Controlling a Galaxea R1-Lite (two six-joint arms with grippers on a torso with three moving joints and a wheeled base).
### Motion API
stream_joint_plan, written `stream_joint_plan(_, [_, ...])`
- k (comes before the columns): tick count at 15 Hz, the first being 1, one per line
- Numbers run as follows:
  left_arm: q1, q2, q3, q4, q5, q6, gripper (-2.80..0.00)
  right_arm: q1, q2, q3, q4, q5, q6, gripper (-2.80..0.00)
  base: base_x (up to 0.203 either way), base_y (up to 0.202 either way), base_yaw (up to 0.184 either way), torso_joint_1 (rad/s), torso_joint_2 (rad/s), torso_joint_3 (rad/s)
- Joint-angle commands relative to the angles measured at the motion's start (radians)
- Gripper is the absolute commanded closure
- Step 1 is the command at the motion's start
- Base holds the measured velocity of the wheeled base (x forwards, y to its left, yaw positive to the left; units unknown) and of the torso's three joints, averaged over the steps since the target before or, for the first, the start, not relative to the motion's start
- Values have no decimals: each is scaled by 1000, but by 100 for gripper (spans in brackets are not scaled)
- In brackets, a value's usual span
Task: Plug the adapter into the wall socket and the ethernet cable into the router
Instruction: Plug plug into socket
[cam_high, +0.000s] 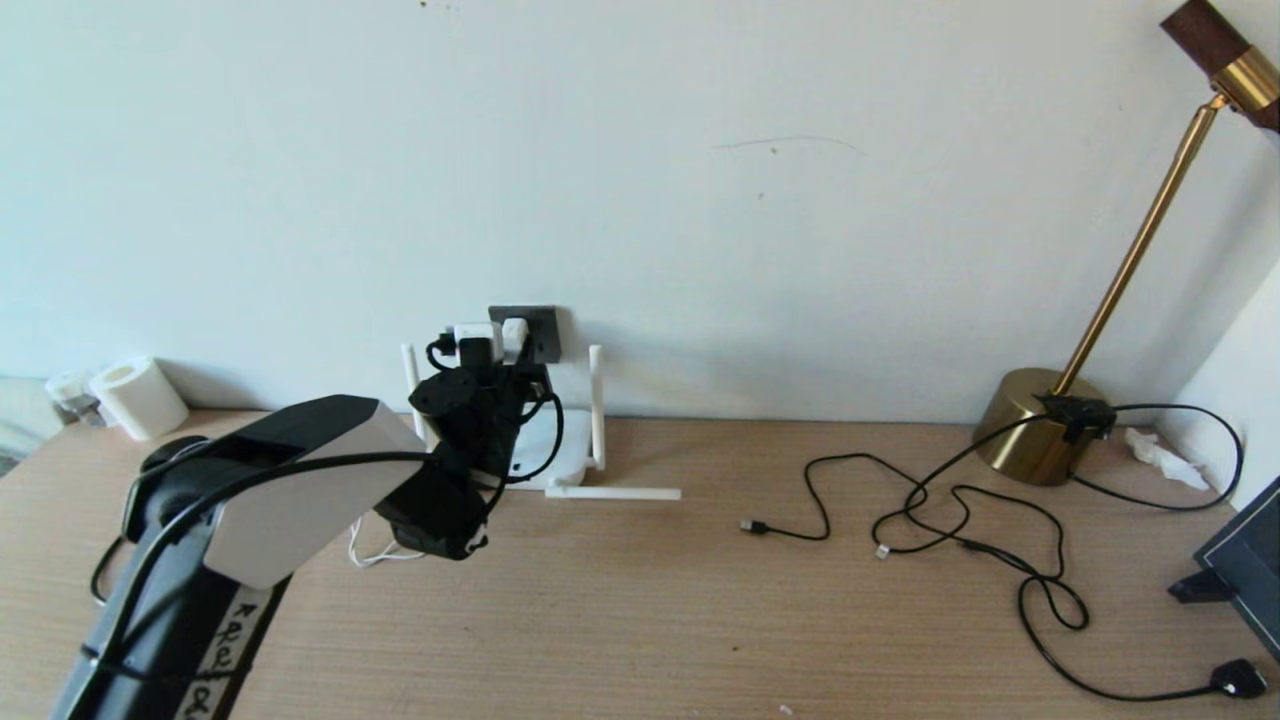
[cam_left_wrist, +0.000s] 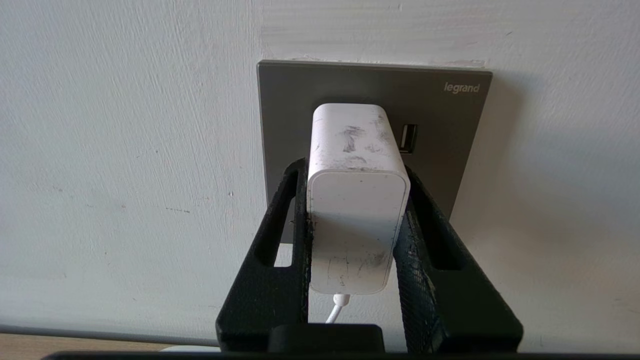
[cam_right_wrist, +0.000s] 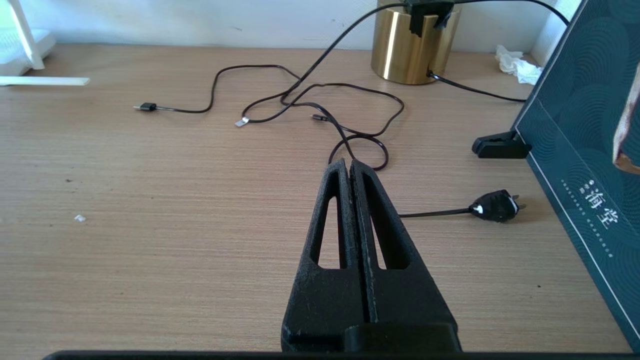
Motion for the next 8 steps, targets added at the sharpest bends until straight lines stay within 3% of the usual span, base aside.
stream_joint_plan(1, [0, 3, -2, -7, 2, 0, 0, 0, 2, 0, -1, 0, 0, 0, 0, 0, 0, 0, 0, 0])
stream_joint_plan(8, [0, 10, -2, -7, 2, 0, 0, 0, 1, 0, -1, 0, 0, 0, 0, 0, 0, 0, 0, 0])
